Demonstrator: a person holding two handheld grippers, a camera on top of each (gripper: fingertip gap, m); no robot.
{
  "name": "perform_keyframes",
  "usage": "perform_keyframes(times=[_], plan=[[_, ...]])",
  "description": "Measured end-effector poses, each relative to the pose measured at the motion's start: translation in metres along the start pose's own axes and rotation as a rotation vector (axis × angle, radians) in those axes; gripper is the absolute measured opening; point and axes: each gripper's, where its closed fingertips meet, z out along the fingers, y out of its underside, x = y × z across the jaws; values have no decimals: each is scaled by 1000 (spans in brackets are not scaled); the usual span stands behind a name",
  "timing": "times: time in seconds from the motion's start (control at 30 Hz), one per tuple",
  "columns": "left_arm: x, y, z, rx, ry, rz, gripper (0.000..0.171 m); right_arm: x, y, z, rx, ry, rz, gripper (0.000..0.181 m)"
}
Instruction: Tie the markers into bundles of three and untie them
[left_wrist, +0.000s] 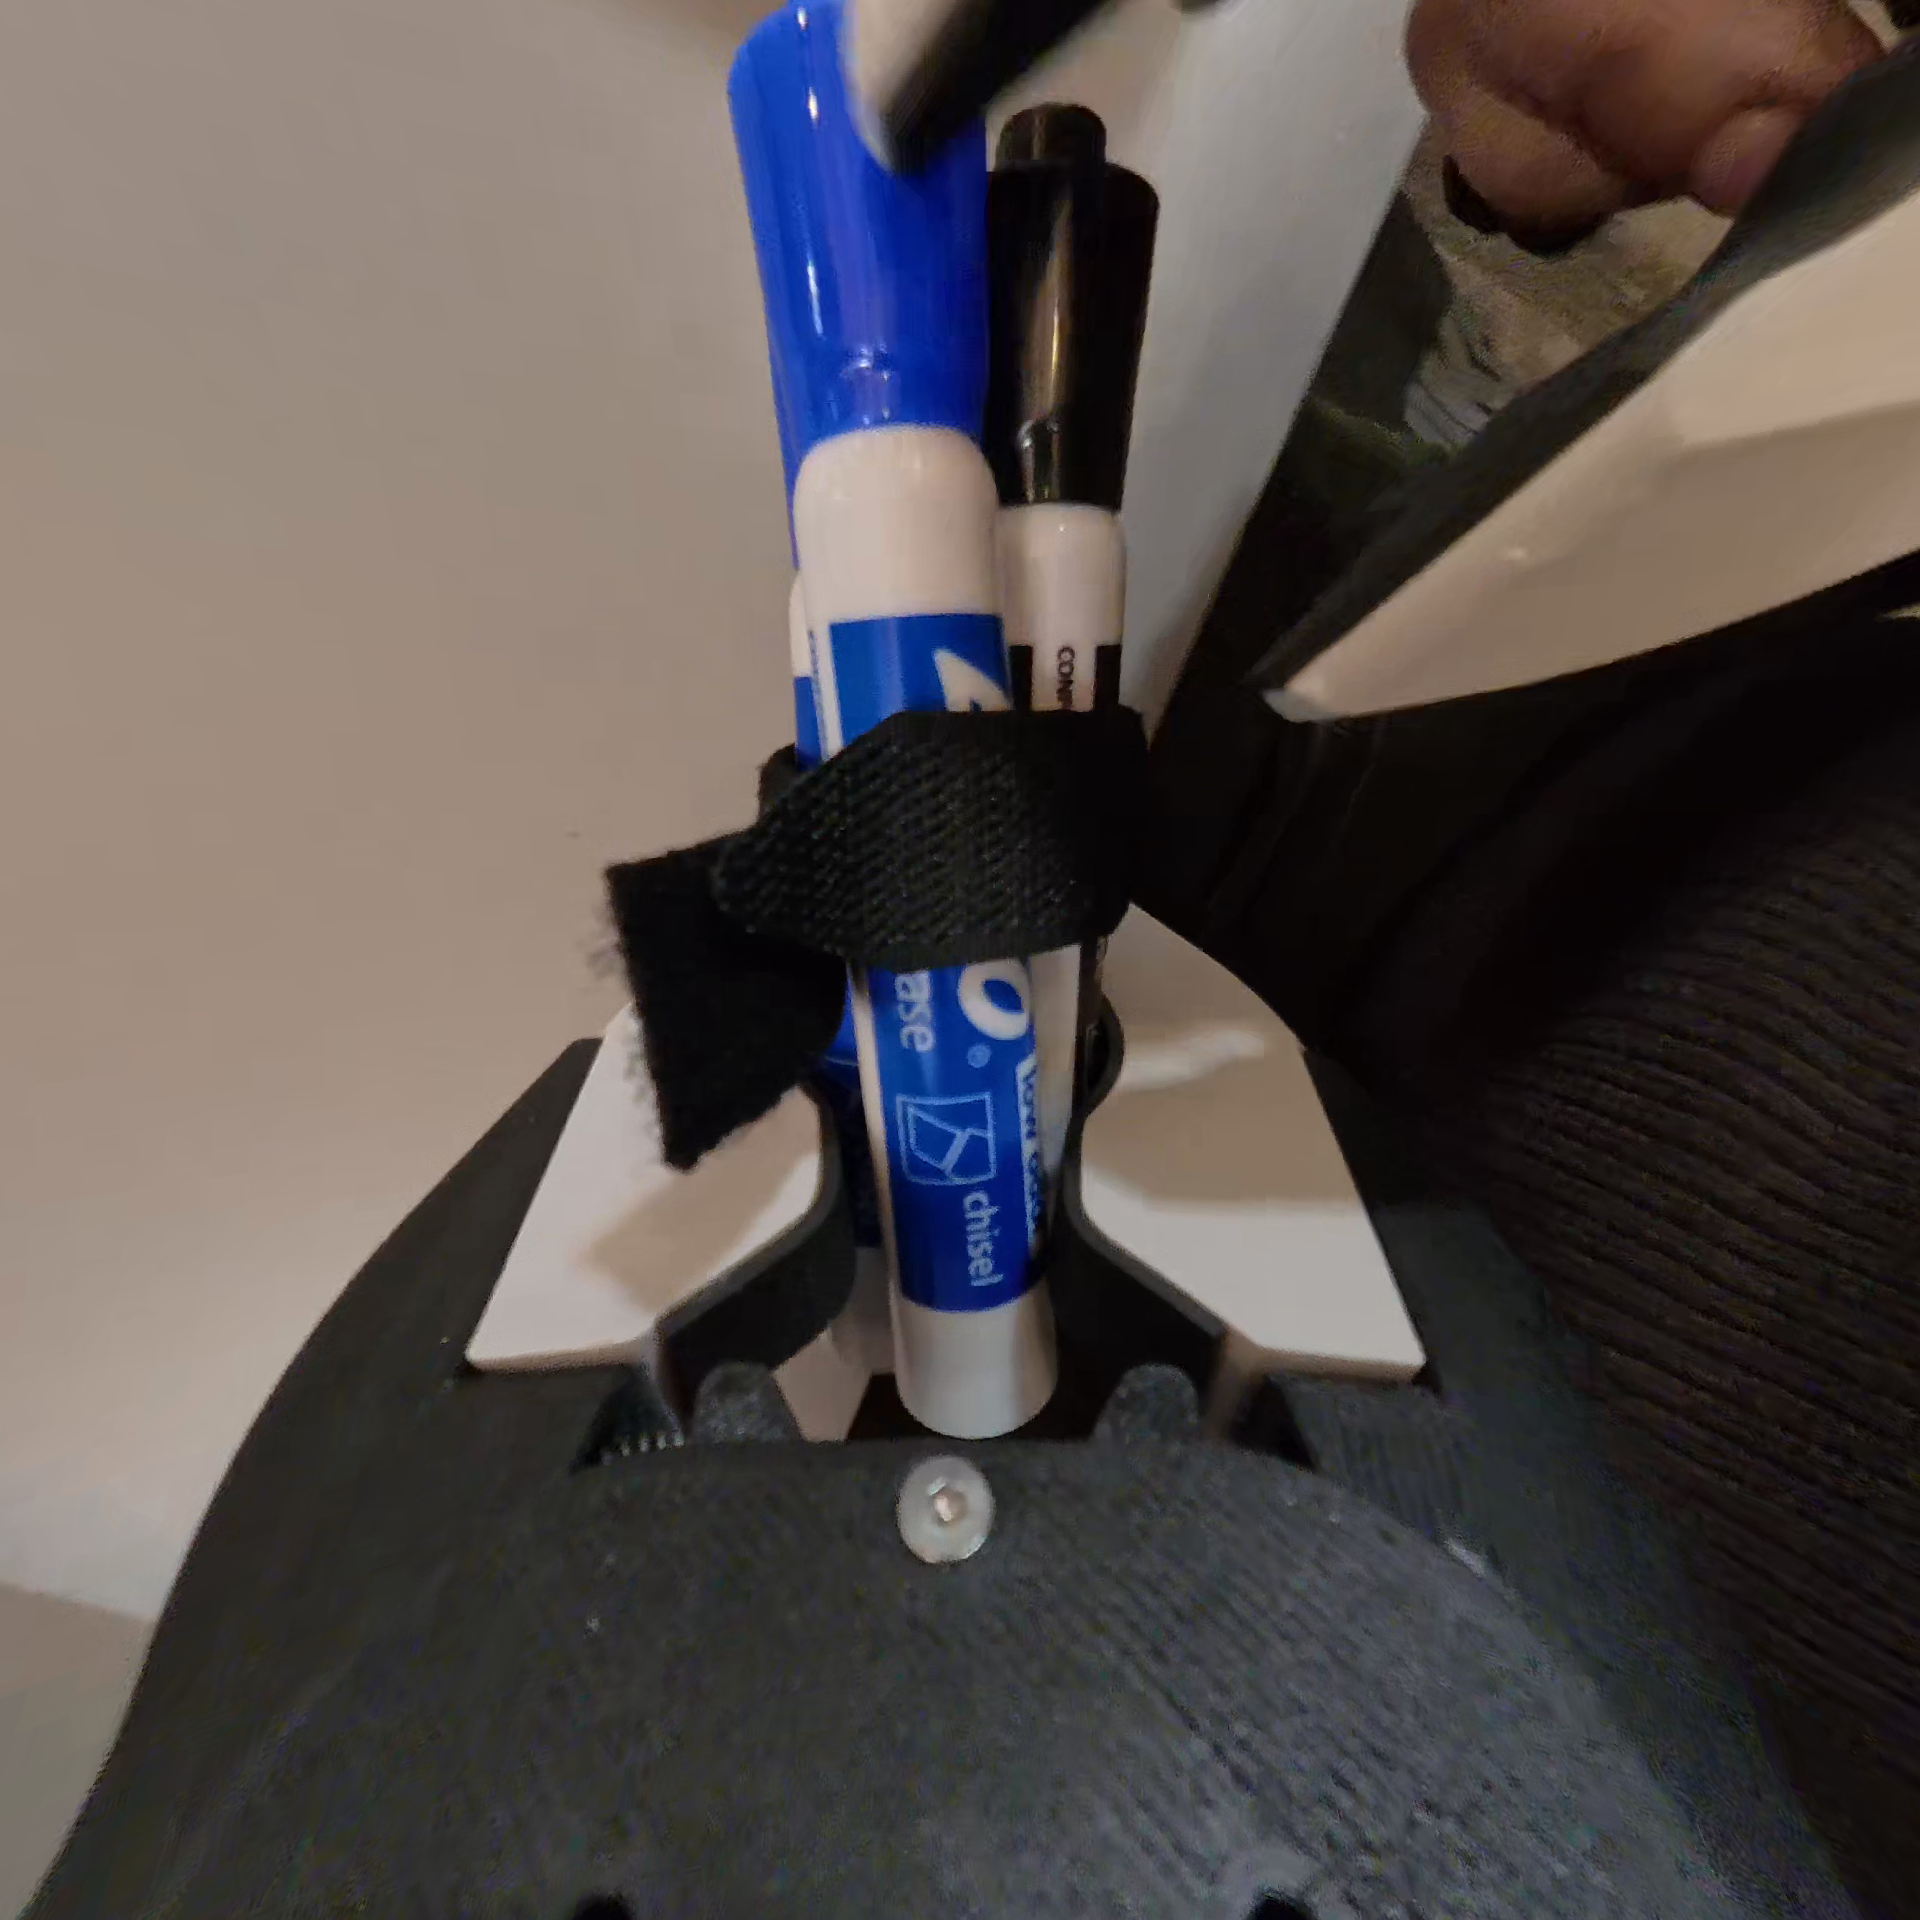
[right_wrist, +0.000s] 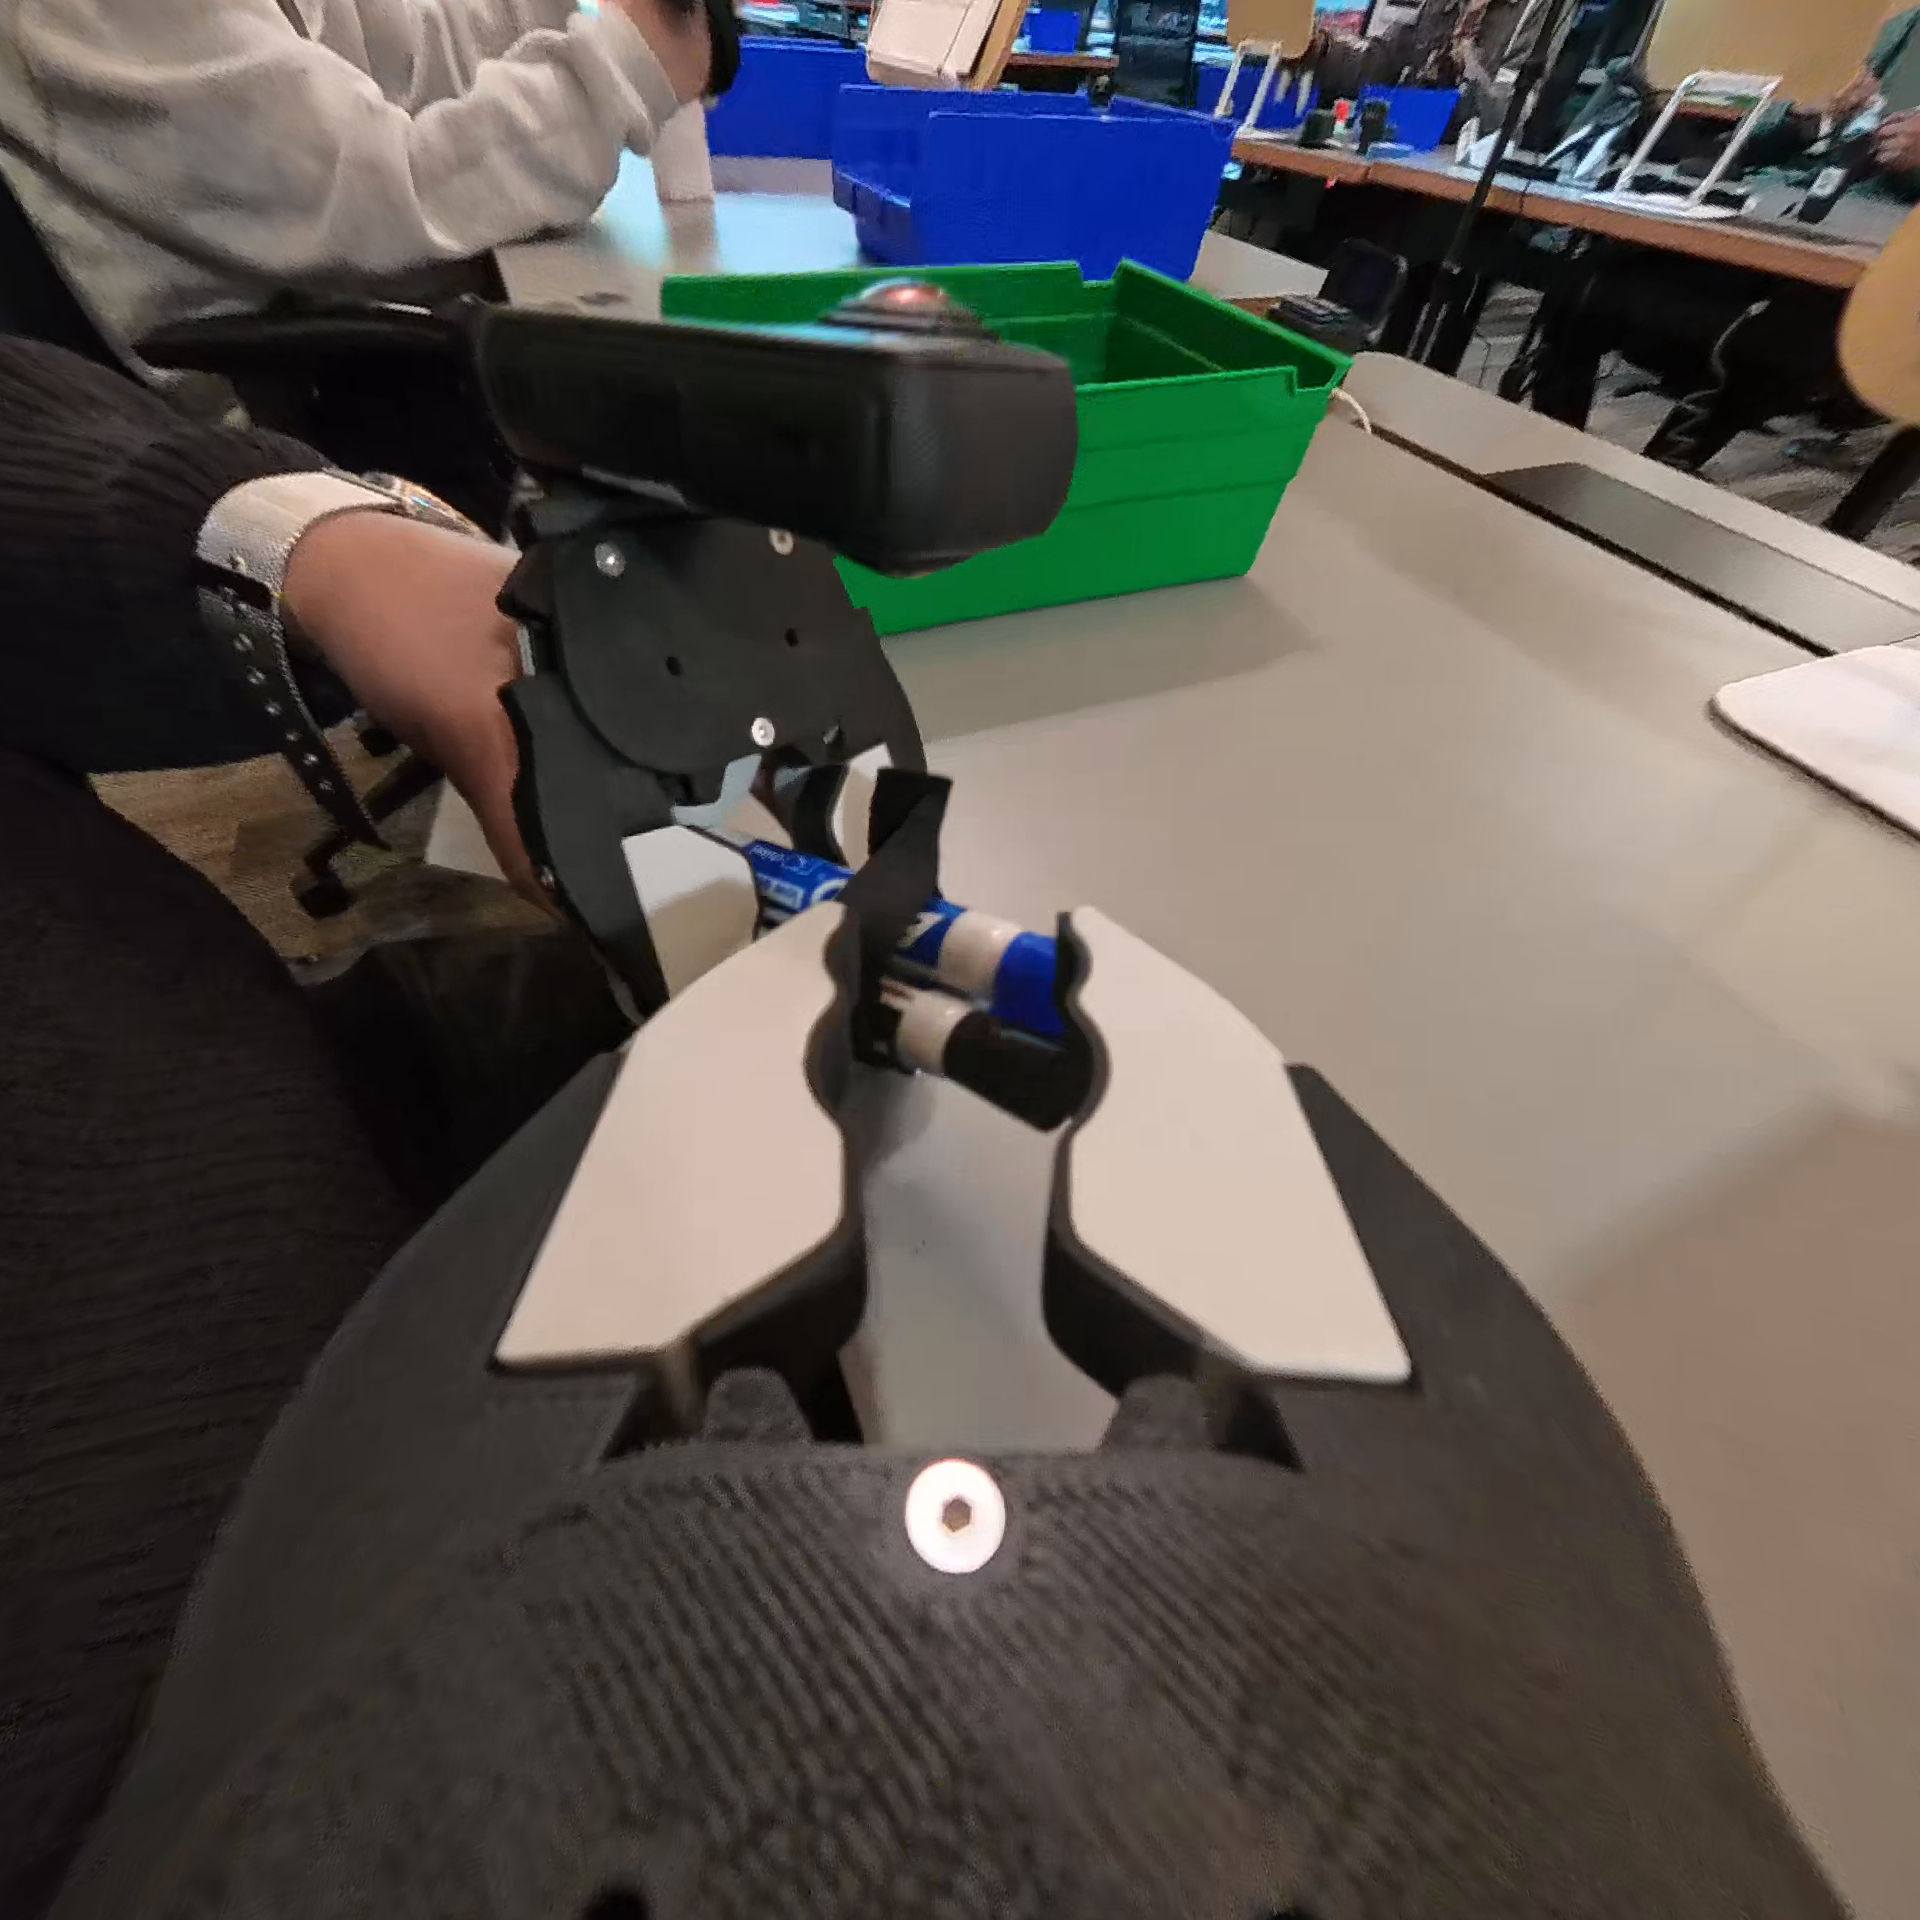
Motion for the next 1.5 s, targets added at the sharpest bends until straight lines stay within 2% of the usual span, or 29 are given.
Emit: perform_keyframes(times=[0.1, 0.23, 0.33, 0.43, 0.63, 0.83, 0.93, 1.1, 1.23, 1.5], plan=[[22, 2, 0, -14, 112, 16, 45, -1, -8, -7, 24, -73, 117, 50], [55, 4, -1, -17, 251, 127, 48, 10, -26, -26, 122, -249, 444, 58], [66, 9, 3, -50, 272, 173, 48, 1, -8, -30, 32, -468, 698, 58], [79, 15, 4, -83, 350, 165, 48, -25, 8, -26, -94, -642, 838, 57], [98, 26, 6, -156, 414, 212, 48, -68, 31, -27, -306, -788, 813, 61], [106, 30, 6, -185, 418, 242, 48, -82, 28, -32, -311, -905, 875, 49], [108, 29, 5, -187, 424, 247, 48, -88, 34, -32, -351, -909, 843, 48], [115, 32, 4, -207, 427, 278, 48, -94, 34, -35, -360, -939, 815, 28], [116, 34, 4, -221, 422, 289, 48, -96, 35, -36, -366, -940, 802, 19], [117, 37, 3, -242, 420, 294, 46, -97, 36, -36, -377, -917, 729, 12]])
